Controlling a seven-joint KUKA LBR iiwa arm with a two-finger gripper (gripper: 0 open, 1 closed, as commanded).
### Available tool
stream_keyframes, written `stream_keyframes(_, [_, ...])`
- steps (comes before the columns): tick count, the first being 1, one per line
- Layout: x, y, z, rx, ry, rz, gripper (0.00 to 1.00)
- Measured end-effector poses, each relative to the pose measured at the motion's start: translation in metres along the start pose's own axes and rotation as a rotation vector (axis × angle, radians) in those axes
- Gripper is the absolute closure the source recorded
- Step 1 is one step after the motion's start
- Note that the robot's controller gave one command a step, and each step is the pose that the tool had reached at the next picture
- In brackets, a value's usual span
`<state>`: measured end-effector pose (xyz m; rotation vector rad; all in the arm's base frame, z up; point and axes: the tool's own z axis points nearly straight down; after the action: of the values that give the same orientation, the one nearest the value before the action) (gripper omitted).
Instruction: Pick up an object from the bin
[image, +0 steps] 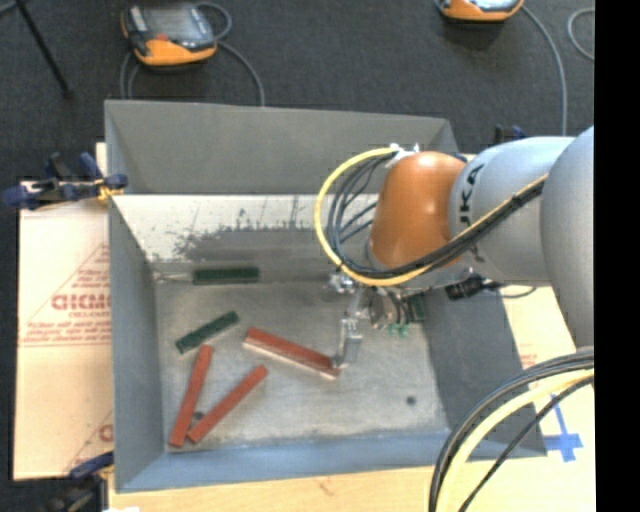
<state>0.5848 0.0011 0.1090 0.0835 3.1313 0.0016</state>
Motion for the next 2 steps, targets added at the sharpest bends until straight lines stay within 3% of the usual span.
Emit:
stream_keyframes(1, [0.006, 0.017, 0.014, 0.000, 0.012, 0.016, 0.00])
stream_keyframes(2, [0.023, 0.031, -0.002, 0.002, 0.007, 0.194, 0.00])
